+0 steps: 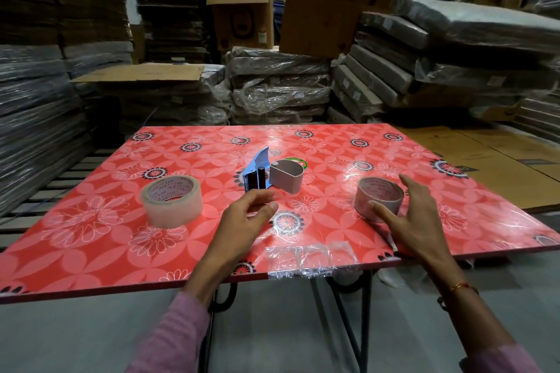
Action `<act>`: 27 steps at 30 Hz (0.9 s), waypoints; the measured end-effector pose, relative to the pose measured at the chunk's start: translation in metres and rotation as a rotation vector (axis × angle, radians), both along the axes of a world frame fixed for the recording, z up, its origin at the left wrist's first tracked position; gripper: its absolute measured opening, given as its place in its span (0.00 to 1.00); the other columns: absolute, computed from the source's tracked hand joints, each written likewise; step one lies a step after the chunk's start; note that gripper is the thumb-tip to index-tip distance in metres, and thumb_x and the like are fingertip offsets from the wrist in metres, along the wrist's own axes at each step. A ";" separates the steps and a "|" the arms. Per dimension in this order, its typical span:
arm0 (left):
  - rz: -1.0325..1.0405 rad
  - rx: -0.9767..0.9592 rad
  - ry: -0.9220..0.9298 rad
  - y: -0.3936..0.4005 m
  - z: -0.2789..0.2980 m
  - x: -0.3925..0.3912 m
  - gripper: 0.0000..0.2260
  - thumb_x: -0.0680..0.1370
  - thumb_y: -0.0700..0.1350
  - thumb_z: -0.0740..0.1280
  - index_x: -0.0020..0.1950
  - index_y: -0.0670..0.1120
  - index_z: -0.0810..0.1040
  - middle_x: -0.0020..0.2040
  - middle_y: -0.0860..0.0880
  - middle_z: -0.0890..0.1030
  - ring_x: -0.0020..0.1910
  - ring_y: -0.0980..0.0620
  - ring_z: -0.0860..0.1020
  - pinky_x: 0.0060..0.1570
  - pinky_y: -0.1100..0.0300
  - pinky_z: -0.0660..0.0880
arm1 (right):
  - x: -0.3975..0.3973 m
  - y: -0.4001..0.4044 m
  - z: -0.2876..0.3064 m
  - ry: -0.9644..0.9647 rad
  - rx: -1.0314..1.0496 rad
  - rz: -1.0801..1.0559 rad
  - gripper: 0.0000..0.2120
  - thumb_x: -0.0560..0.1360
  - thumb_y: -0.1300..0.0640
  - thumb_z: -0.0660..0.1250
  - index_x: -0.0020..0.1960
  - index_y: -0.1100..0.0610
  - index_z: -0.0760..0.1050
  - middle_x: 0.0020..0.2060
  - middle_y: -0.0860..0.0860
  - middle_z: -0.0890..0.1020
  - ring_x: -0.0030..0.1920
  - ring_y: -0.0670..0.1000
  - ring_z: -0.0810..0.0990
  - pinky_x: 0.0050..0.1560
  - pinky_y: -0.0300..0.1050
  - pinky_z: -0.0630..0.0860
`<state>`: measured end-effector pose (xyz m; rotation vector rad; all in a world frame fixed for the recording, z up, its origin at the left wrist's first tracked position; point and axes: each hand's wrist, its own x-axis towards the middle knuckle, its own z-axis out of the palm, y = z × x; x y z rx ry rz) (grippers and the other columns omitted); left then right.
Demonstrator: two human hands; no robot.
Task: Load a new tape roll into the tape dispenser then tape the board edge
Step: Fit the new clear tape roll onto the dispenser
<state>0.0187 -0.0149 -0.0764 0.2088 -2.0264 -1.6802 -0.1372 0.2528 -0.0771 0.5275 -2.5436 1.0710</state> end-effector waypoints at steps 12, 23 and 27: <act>0.301 -0.149 0.096 -0.004 0.009 0.007 0.07 0.80 0.40 0.67 0.56 0.46 0.82 0.50 0.53 0.84 0.49 0.60 0.80 0.41 0.74 0.74 | 0.052 -0.076 0.017 0.407 0.037 0.379 0.20 0.78 0.53 0.69 0.68 0.56 0.73 0.55 0.53 0.80 0.56 0.54 0.79 0.56 0.51 0.76; 0.913 -0.571 0.077 -0.071 0.013 0.061 0.26 0.74 0.44 0.73 0.71 0.45 0.70 0.69 0.43 0.70 0.65 0.44 0.67 0.63 0.51 0.66 | 0.076 -0.144 0.015 0.342 -0.001 0.596 0.21 0.78 0.51 0.66 0.70 0.54 0.72 0.59 0.50 0.81 0.59 0.51 0.79 0.58 0.51 0.77; 0.742 -0.391 -0.201 -0.088 0.009 0.066 0.50 0.69 0.56 0.77 0.81 0.52 0.49 0.80 0.46 0.55 0.77 0.43 0.57 0.73 0.42 0.61 | 0.079 -0.150 0.013 0.325 0.004 0.609 0.22 0.78 0.47 0.64 0.70 0.53 0.71 0.62 0.50 0.80 0.60 0.52 0.79 0.60 0.50 0.77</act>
